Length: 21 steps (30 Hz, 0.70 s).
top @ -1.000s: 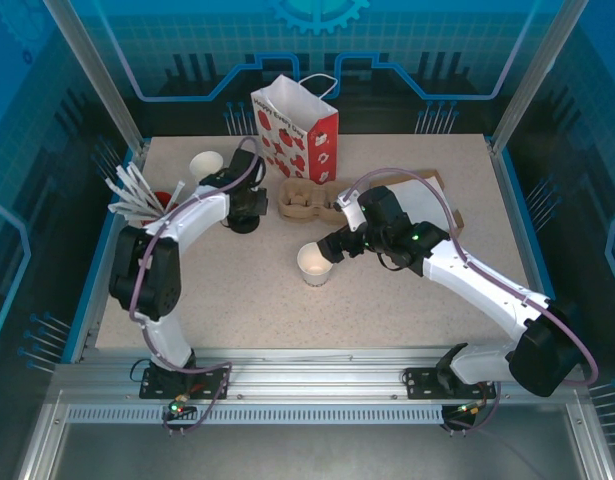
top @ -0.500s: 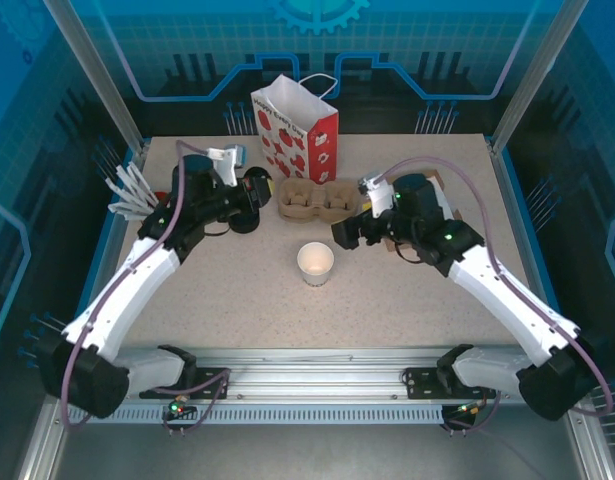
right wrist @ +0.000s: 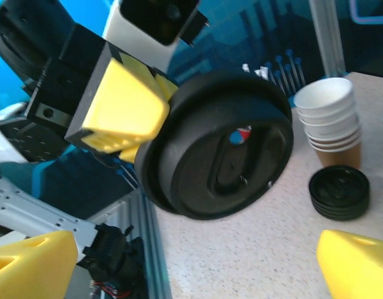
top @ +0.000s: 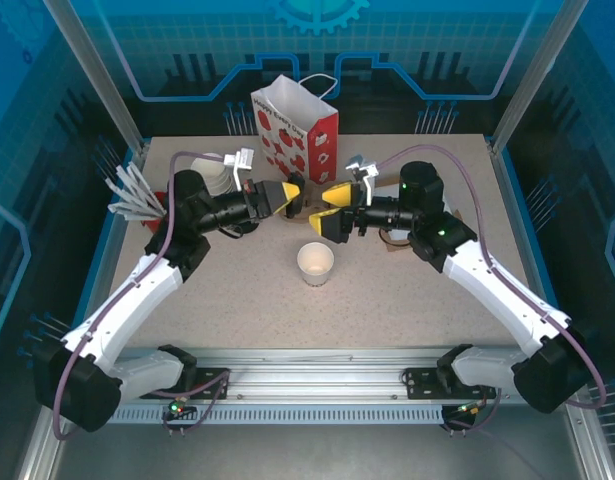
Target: Pack the takeout coffee
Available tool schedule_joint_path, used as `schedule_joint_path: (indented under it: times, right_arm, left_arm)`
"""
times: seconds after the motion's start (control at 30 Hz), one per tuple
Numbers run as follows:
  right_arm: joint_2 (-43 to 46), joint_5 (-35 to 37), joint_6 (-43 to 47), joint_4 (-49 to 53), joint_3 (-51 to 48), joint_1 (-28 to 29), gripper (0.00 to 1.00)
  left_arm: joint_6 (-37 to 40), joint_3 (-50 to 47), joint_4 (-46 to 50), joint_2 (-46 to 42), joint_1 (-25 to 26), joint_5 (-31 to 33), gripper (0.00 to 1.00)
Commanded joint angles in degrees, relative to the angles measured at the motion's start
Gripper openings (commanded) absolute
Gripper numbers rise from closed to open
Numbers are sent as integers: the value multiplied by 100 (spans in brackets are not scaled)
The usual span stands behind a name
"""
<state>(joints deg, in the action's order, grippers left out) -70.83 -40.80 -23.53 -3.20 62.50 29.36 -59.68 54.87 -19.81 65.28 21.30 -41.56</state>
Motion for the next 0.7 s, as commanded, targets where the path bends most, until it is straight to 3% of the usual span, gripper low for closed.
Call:
schedule_joint_path:
  times: [0.0,0.27,0.67]
  right_arm:
    - [-55,-556,-500,-923,-160,-98,100]
    - [-226,-228,-1048,-1677,-367,-168,100]
    - [-603,-542,-1792,-2890,-426,-116,95]
  left_arm:
    - [-1088,-275,-1271,-35,50,-309,12]
    - [-1528,-413,-1910,56,168,-219,12]
    - [-2145,-565,-2727,251,227,-137,11]
